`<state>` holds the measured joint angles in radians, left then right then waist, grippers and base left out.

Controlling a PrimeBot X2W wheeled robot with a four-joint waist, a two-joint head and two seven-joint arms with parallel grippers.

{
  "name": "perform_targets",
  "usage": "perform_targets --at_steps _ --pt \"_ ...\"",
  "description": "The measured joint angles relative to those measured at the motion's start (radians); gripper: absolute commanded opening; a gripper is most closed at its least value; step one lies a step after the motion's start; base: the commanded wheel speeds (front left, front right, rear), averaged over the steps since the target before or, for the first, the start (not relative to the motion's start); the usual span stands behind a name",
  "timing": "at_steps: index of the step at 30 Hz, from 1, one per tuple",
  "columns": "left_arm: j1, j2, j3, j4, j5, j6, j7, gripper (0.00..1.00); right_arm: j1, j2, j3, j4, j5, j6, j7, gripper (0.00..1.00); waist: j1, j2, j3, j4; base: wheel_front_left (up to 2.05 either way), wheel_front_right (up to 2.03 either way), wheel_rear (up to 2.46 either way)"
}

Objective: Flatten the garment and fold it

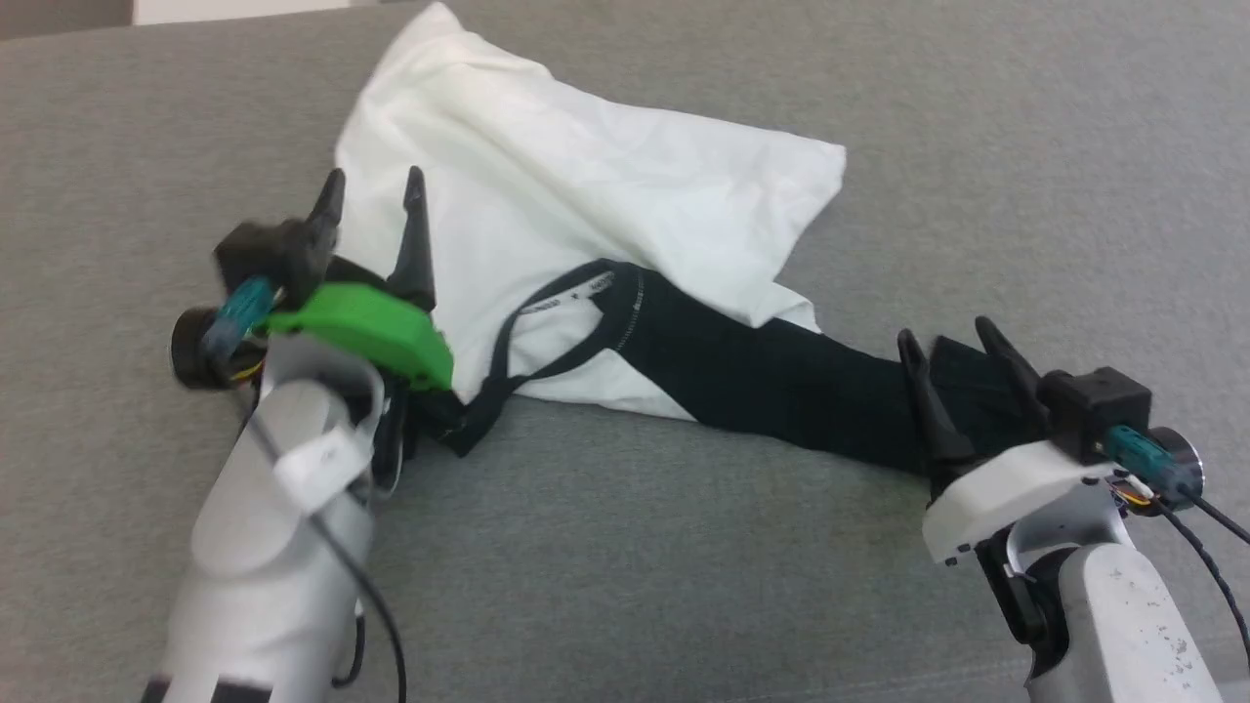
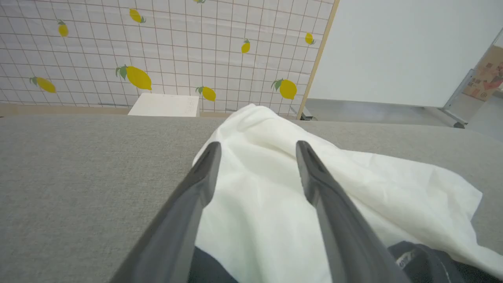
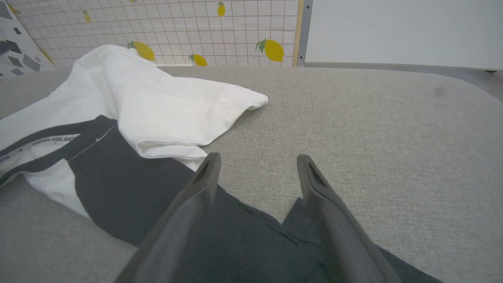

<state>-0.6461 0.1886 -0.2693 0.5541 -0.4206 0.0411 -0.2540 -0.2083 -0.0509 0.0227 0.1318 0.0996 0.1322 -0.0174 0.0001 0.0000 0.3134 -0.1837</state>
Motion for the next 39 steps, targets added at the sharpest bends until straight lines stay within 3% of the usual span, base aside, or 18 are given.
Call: perform_targets --at_steps 4,8,18,19,21,22,28,35,39 --pt "0.195 0.0 0.093 -0.259 0.046 0.017 -0.003 1.0 -0.003 -0.01 0.007 0.008 -0.035 0.0 0.133 1.0 0.0 0.0 -0.022 0.045 0.0 0.0 0.0" --pt "0.35 -0.016 0.153 -0.411 0.1 0.022 -0.003 1.0 -0.033 -0.05 0.011 0.054 -0.042 0.0 0.283 1.0 0.0 0.0 -0.036 0.09 0.0 0.0 0.0" --pt "0.432 -0.082 0.229 -0.487 0.15 -0.021 -0.003 1.0 -0.135 -0.125 0.032 0.189 -0.04 0.0 0.568 1.0 0.0 0.0 -0.028 0.177 0.0 0.0 0.0" --pt "0.432 -0.087 0.234 -0.485 0.15 -0.025 -0.003 1.0 -0.147 -0.13 0.042 0.192 -0.035 0.0 0.6 0.5 -0.0001 0.0 -0.025 0.181 0.0 0.0 0.0" --pt "0.432 -0.094 0.248 -0.473 0.152 -0.041 -0.003 1.0 -0.169 -0.143 0.052 0.188 -0.029 0.0 0.644 0.22 -0.0001 0.0 -0.017 0.186 0.0 0.0 0.0" --pt "0.432 -0.096 0.253 -0.469 0.155 -0.045 -0.003 1.0 -0.173 -0.145 0.052 0.184 -0.026 0.0 0.645 0.0 0.0 0.0 -0.014 0.187 0.0 0.0 0.0" --pt "0.433 -0.11 0.28 -0.444 0.168 -0.059 -0.003 1.0 -0.136 -0.132 0.049 0.117 -0.016 0.0 0.566 0.0 0.0 0.0 -0.029 0.182 0.0 0.0 0.0" --pt "0.467 -0.121 0.32 -0.432 0.188 -0.068 -0.003 1.0 0.026 -0.113 0.065 -0.206 0.004 0.0 0.529 0.0 -0.0001 0.0 -0.092 0.146 0.0 0.0 0.0" --pt "0.475 -0.122 0.325 -0.437 0.196 -0.068 -0.003 1.0 0.134 -0.137 0.131 -0.353 0.071 0.0 0.589 0.0 -0.0001 0.0 -0.12 0.119 0.0 0.0 0.0"
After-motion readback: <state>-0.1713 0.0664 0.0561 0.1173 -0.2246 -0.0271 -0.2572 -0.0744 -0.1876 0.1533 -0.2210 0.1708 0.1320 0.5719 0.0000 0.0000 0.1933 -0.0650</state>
